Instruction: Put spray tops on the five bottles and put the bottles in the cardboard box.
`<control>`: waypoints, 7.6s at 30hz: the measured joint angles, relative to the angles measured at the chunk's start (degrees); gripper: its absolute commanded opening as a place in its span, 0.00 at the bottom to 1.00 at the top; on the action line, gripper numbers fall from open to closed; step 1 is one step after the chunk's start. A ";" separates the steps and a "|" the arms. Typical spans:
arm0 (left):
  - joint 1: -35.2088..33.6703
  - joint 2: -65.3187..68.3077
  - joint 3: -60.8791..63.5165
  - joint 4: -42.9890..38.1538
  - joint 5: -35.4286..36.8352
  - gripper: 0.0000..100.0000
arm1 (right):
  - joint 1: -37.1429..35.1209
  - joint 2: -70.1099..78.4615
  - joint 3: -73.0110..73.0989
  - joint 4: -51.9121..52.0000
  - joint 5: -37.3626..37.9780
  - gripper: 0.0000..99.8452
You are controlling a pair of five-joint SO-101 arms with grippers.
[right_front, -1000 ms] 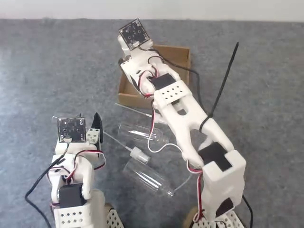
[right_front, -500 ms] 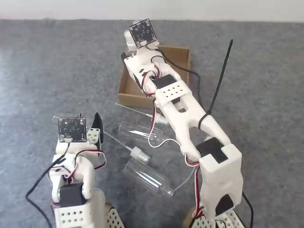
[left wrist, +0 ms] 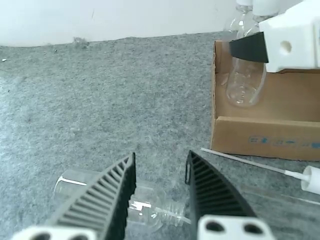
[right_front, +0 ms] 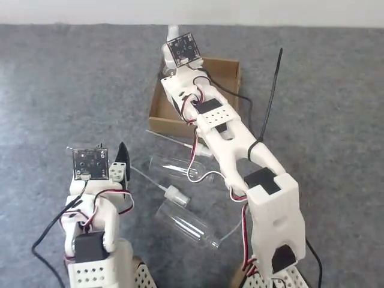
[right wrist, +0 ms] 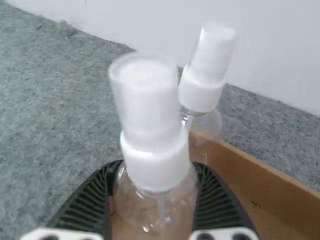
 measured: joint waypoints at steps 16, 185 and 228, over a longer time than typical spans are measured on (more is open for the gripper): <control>0.00 0.00 0.00 0.00 0.00 0.15 | -0.09 5.19 -0.09 -7.30 -5.01 0.03; -12.13 0.00 0.00 -3.96 3.78 0.15 | -26.29 -69.27 25.67 83.78 -3.08 0.29; -12.13 0.00 1.67 -8.26 3.78 0.15 | -32.79 -76.31 73.14 40.70 -3.25 0.29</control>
